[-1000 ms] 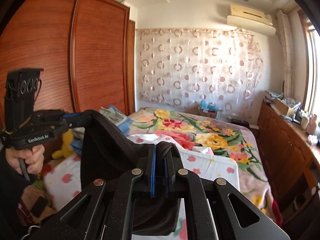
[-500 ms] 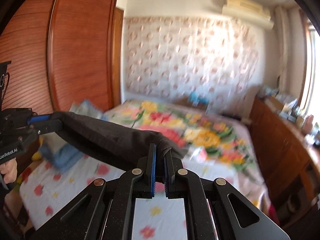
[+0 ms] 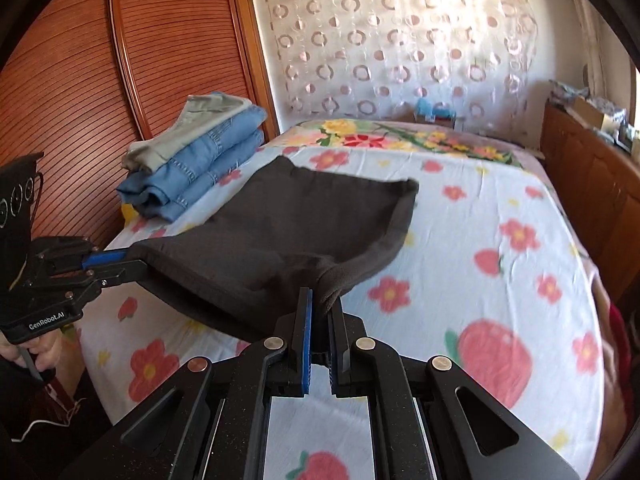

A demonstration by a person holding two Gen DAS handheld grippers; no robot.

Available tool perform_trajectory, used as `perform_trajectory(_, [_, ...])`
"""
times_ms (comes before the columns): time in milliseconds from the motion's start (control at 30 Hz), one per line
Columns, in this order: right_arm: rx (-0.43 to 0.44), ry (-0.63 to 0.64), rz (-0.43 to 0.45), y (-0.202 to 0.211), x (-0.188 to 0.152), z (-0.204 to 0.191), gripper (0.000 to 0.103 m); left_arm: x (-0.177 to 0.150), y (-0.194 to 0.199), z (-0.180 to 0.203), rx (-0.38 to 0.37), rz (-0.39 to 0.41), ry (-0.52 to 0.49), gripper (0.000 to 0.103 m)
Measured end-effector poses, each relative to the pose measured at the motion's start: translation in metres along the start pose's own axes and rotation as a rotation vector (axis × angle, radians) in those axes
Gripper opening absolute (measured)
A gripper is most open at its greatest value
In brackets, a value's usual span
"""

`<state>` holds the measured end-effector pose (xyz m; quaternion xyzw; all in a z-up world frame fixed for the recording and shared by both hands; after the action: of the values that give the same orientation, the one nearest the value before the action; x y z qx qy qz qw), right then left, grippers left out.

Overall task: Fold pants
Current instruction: 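Fold the held hem over the shorts and lower both grippers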

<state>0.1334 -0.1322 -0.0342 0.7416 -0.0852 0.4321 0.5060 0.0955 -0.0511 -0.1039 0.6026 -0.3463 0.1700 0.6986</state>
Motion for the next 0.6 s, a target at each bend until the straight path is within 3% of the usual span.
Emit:
perform_trajectory(433, [-0.003, -0.021, -0.043, -0.037, -0.023, 0.021, 0.006, -0.026, -0.011, 0.003, -0.002, -0.052, 0.018, 0.015])
perform_trajectory(533, [-0.009, -0.023, -0.049, -0.038, -0.023, 0.023, 0.006, -0.029, -0.006, 0.004, 0.003, -0.039, 0.025, 0.024])
perform_trajectory(600, [-0.006, -0.029, -0.048, -0.039, -0.025, 0.024, 0.006, -0.028, -0.003, 0.003, 0.003, -0.020, 0.031, 0.041])
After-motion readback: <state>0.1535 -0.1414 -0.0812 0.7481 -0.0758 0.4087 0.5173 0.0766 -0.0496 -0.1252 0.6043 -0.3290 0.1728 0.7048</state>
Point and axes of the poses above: each gripper's, at about its wrist camera, not at the fingertips, and y roughly against the way its jaws point, z to its right, x to its top, the point moved 5 cm from there along -y, roughly the way its jaws point, and after that the axes turned 6 degrees about -z, right-handed, at the moved point
